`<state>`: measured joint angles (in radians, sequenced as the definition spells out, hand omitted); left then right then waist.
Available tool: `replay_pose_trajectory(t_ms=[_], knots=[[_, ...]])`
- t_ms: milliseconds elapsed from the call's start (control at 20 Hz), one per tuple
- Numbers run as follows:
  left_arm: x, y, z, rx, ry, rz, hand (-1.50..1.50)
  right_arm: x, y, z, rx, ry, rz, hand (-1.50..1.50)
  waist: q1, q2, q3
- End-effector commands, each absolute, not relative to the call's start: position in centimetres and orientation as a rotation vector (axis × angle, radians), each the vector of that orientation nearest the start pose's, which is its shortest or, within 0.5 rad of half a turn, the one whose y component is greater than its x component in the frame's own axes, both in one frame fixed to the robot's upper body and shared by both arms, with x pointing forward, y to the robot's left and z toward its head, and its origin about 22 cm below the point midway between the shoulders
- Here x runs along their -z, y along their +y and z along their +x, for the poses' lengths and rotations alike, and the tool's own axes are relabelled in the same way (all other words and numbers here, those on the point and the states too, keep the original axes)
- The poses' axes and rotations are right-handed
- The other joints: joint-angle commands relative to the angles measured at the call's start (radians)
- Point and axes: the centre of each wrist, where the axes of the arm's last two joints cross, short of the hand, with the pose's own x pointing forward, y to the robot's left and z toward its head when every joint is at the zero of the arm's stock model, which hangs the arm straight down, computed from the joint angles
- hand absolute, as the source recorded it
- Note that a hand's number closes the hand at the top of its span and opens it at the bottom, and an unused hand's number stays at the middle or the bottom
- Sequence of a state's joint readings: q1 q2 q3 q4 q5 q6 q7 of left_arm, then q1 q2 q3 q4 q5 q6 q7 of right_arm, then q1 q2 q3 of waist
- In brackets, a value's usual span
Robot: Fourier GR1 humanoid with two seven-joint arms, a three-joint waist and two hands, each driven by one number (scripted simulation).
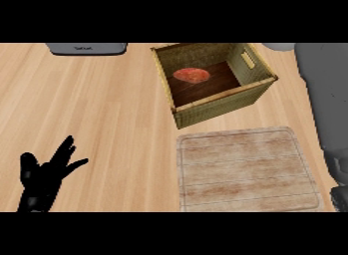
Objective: Pick the sweet potato from the cutting board and place it in the basket
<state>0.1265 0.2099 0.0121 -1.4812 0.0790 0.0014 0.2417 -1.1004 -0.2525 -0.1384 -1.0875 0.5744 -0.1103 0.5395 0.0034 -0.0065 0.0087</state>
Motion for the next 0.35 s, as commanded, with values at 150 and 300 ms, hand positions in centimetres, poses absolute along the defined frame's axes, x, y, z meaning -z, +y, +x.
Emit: replay_pose_trajectory(t_ms=[150,300], knots=[[4.8,30.6,20.1,0.022,-1.015,0.16,0.0,-27.7,-23.8,41.4,-0.088,-1.615,-0.761,-1.5,-0.006,0.007,-0.009],[4.8,31.0,20.3,0.033,-1.013,0.164,0.0,-28.9,-27.5,40.1,-0.091,-1.592,-0.768,-1.5,-0.01,0.005,-0.009]])
